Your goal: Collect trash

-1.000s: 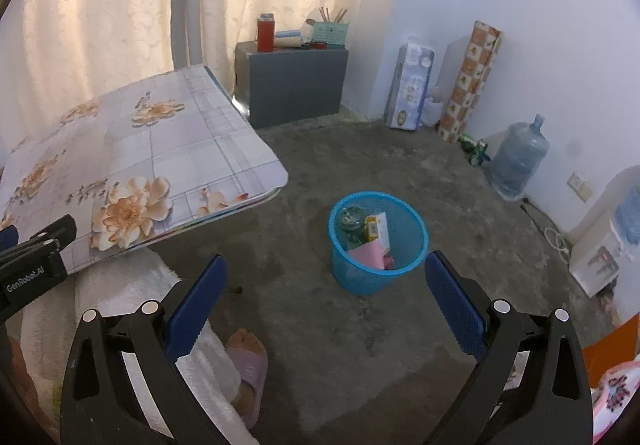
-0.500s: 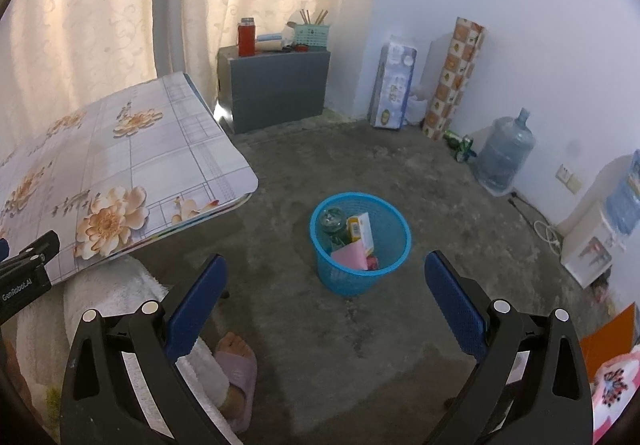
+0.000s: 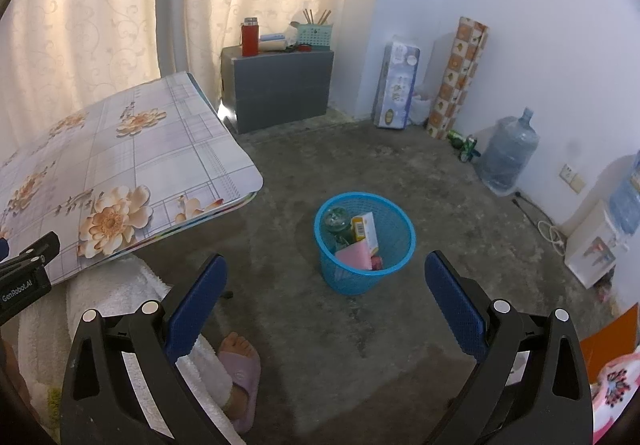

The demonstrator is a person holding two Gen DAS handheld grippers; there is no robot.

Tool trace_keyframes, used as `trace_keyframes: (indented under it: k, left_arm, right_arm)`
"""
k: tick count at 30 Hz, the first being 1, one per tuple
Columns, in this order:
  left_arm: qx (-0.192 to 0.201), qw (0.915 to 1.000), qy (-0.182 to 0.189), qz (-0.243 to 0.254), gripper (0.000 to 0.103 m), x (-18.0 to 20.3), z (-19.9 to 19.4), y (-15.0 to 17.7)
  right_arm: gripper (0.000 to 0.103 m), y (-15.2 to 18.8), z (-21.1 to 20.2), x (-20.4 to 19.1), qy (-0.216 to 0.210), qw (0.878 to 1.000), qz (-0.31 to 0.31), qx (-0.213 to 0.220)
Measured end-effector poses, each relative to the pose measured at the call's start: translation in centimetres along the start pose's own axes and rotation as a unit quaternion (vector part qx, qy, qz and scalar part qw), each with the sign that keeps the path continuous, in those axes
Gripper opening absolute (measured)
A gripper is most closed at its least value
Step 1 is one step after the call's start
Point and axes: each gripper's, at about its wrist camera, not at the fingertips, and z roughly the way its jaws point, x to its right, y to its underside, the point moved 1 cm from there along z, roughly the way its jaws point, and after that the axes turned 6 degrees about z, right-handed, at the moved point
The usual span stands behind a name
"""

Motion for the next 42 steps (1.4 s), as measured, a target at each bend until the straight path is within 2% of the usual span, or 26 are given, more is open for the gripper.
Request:
trace_keyframes:
  k: [42]
  left_arm:
    - [0.000, 1.0000, 0.001, -0.001, 0.097, -0.07, -0.08, -0.05]
  right_arm:
    - [0.095, 0.13, -0.09, 0.13, -0.001, 1.000, 0.001, 0.000]
